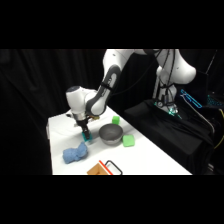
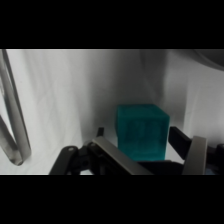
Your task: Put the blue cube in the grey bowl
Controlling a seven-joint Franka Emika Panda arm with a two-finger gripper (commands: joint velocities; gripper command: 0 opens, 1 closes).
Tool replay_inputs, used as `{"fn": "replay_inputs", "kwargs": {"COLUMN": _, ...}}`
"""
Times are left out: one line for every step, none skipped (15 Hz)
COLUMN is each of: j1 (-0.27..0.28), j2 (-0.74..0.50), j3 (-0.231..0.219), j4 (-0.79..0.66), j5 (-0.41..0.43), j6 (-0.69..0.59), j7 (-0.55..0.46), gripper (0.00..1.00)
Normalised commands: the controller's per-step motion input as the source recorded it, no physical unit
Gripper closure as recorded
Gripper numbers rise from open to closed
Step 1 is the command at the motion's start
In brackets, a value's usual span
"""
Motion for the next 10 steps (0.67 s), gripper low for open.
{"fn": "replay_inputs", "kwargs": {"j1": -0.086, "j2": 0.12, "j3": 0.083, "j4": 0.11, "j5": 0.085, "j6": 0.13, "j7": -0.03, "gripper": 0.0}}
{"fn": "replay_inputs", "kwargs": {"j1": -0.087, "j2": 0.1, "j3": 0.083, "j4": 0.1, "j5": 0.086, "j6": 0.13, "j7": -0.03, "gripper": 0.11}}
{"fn": "replay_inputs", "kwargs": {"j1": -0.084, "j2": 0.08, "j3": 0.078, "j4": 0.09, "j5": 0.082, "j6": 0.13, "j7": -0.03, "gripper": 0.26}}
{"fn": "replay_inputs", "kwargs": {"j1": -0.077, "j2": 0.06, "j3": 0.069, "j4": 0.07, "j5": 0.073, "j6": 0.13, "j7": -0.02, "gripper": 0.34}}
{"fn": "replay_inputs", "kwargs": {"j1": -0.069, "j2": 0.03, "j3": 0.062, "j4": 0.06, "j5": 0.066, "j6": 0.13, "j7": -0.02, "gripper": 0.43}}
{"fn": "replay_inputs", "kwargs": {"j1": -0.054, "j2": 0.0, "j3": 0.048, "j4": 0.05, "j5": 0.049, "j6": 0.13, "j7": -0.02, "gripper": 0.53}}
{"fn": "replay_inputs", "kwargs": {"j1": -0.039, "j2": -0.03, "j3": 0.039, "j4": 0.02, "j5": 0.035, "j6": 0.11, "j7": -0.01, "gripper": 0.59}}
{"fn": "replay_inputs", "kwargs": {"j1": -0.021, "j2": -0.06, "j3": 0.021, "j4": 0.01, "j5": 0.02, "j6": 0.09, "j7": 0.01, "gripper": 0.68}}
{"fn": "replay_inputs", "kwargs": {"j1": -0.006, "j2": -0.12, "j3": 0.012, "j4": -0.03, "j5": 0.013, "j6": 0.02, "j7": 0.03, "gripper": 0.7}}
{"fn": "replay_inputs", "kwargs": {"j1": 0.009, "j2": -0.2, "j3": 0.006, "j4": -0.08, "j5": 0.001, "j6": -0.03, "j7": 0.03, "gripper": 0.7}}
